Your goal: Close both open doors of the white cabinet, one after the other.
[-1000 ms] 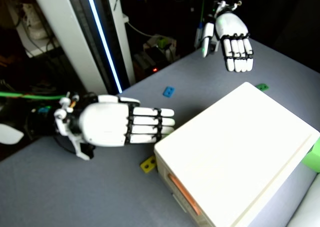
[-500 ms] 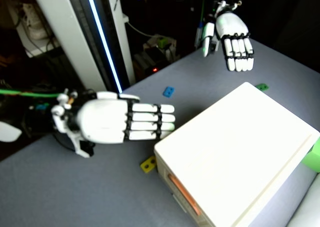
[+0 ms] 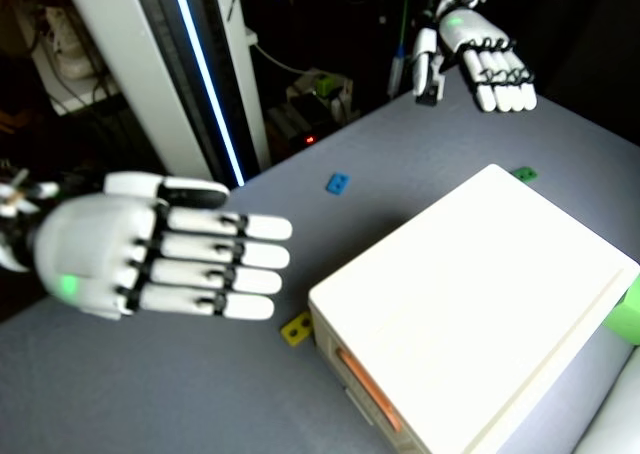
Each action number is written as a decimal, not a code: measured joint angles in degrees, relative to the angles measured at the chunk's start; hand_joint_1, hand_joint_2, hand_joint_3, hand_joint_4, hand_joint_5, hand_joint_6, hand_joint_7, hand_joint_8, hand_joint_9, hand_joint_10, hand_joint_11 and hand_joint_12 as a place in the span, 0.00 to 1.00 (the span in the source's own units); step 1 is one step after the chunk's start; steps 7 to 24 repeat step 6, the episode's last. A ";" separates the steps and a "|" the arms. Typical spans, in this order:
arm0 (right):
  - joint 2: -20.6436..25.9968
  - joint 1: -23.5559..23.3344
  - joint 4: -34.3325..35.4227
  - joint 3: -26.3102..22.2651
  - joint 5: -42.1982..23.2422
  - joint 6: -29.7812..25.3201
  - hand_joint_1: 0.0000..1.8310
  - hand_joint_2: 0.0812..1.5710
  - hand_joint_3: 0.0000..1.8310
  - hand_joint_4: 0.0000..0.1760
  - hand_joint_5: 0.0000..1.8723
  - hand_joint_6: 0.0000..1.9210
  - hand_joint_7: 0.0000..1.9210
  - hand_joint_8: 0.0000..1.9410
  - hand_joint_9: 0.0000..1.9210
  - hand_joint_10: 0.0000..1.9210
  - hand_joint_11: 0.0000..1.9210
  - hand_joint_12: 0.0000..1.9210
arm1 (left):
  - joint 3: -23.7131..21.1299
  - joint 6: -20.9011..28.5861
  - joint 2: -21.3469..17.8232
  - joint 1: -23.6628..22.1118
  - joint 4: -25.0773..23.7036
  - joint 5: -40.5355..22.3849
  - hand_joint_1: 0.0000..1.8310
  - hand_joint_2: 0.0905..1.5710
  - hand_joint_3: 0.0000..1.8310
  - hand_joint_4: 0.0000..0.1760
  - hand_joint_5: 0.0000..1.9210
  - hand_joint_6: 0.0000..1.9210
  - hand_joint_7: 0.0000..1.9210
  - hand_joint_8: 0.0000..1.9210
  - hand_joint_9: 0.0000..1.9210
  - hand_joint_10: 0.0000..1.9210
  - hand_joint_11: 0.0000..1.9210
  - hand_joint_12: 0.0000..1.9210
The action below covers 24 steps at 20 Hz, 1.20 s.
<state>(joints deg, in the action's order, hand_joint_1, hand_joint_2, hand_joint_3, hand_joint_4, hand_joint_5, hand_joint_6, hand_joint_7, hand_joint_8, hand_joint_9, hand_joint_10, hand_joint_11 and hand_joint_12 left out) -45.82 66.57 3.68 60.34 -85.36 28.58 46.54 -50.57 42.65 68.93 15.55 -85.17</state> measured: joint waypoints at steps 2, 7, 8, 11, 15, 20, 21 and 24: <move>0.04 1.73 2.89 -0.17 -1.09 0.22 0.00 0.91 0.01 0.00 0.00 0.00 0.00 0.00 0.00 0.00 0.00 0.00 | 0.50 0.09 0.02 0.00 0.50 -0.87 0.00 0.95 0.01 0.00 0.07 0.00 0.07 0.00 0.06 0.01 0.00 0.29; 0.04 3.72 6.58 -0.17 -2.91 0.24 0.06 0.91 0.00 0.00 0.04 0.01 0.01 0.00 0.00 0.00 0.00 0.00 | 1.55 2.19 0.81 -0.11 1.27 -1.77 0.05 0.99 0.01 0.00 0.06 0.00 0.05 0.00 0.03 0.00 0.00 0.09; 0.04 3.72 6.58 -0.17 -2.91 0.24 0.06 0.91 0.00 0.00 0.04 0.01 0.01 0.00 0.00 0.00 0.00 0.00 | 1.55 2.19 0.81 -0.11 1.27 -1.77 0.05 0.99 0.01 0.00 0.06 0.00 0.05 0.00 0.03 0.00 0.00 0.09; 0.04 3.72 6.58 -0.17 -2.91 0.24 0.06 0.91 0.00 0.00 0.04 0.01 0.01 0.00 0.00 0.00 0.00 0.00 | 1.55 2.19 0.81 -0.11 1.27 -1.77 0.05 0.99 0.01 0.00 0.06 0.00 0.05 0.00 0.03 0.00 0.00 0.09; 0.04 3.72 6.58 -0.17 -2.91 0.24 0.06 0.91 0.00 0.00 0.04 0.01 0.01 0.00 0.00 0.00 0.00 0.00 | 1.55 2.19 0.81 -0.11 1.27 -1.77 0.05 0.99 0.01 0.00 0.06 0.00 0.05 0.00 0.03 0.00 0.00 0.09; 0.04 3.72 6.58 -0.17 -2.91 0.24 0.06 0.91 0.00 0.00 0.04 0.01 0.01 0.00 0.00 0.00 0.00 0.00 | 1.55 2.19 0.81 -0.11 1.27 -1.77 0.05 0.99 0.01 0.00 0.06 0.00 0.05 0.00 0.03 0.00 0.00 0.09; 0.04 3.72 6.58 -0.17 -2.91 0.24 0.06 0.91 0.00 0.00 0.04 0.01 0.01 0.00 0.00 0.00 0.00 0.00 | 1.55 2.19 0.81 -0.11 1.27 -1.77 0.05 0.99 0.01 0.00 0.06 0.00 0.05 0.00 0.03 0.00 0.00 0.09; 0.04 3.72 6.58 -0.17 -2.91 0.24 0.06 0.91 0.00 0.00 0.04 0.01 0.01 0.00 0.00 0.00 0.00 0.00 | 1.55 2.19 0.81 -0.11 1.27 -1.77 0.05 0.99 0.01 0.00 0.06 0.00 0.05 0.00 0.03 0.00 0.00 0.09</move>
